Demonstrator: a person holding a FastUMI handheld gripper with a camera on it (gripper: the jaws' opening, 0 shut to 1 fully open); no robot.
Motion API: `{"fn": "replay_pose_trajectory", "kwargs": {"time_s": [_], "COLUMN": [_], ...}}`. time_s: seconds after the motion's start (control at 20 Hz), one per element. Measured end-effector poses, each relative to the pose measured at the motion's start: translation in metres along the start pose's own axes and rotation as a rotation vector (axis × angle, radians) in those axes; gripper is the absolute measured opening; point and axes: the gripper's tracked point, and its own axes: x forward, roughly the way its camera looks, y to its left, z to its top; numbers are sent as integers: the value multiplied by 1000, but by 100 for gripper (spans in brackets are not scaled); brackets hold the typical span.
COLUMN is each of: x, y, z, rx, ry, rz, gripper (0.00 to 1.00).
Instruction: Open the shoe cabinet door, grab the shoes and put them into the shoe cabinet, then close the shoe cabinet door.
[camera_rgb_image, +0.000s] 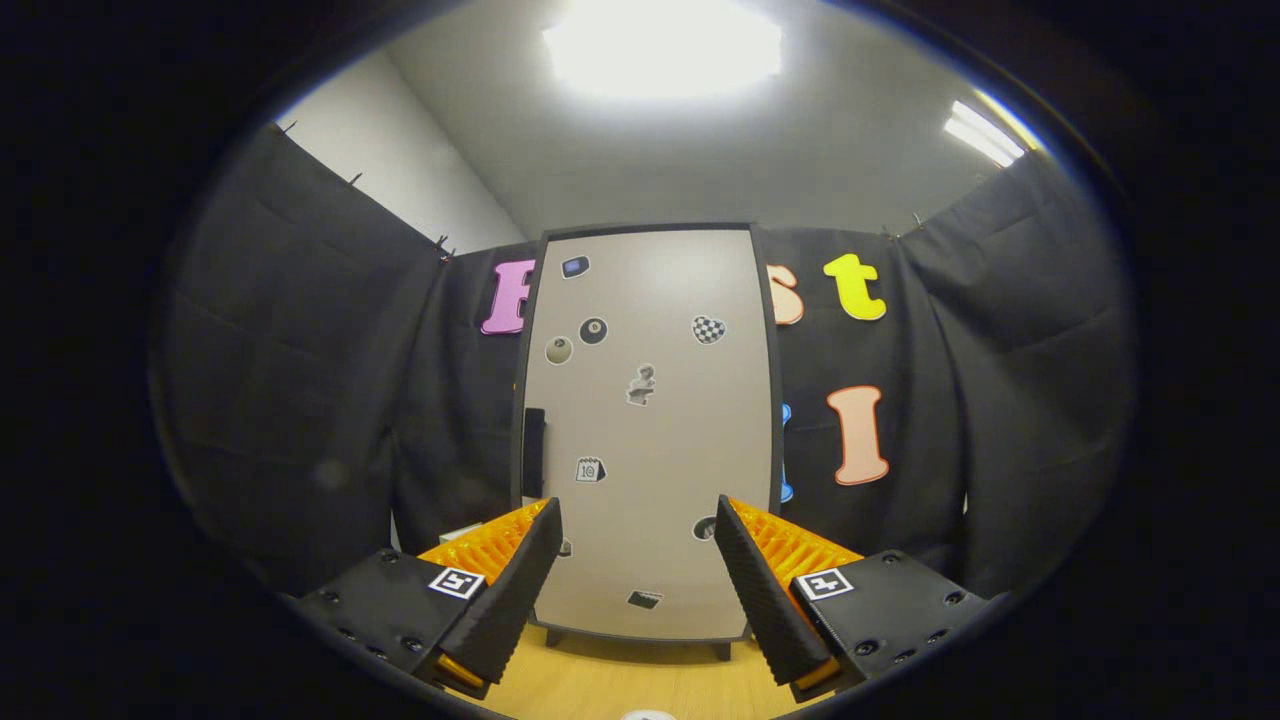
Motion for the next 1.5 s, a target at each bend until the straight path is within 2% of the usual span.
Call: {"fn": "replay_pose_trajectory", "kwargs": {"time_s": [0.45,0.9,1.1,1.5], "x": [70,134,168,224], "y": [70,100,109,122], "z": [26,53,45,1], "rx": [-28,-41,-36,-21], "ry": [-72,-150,-120,2], "rz": [91,82,74,68], "gripper": [97,97,97,97]}}
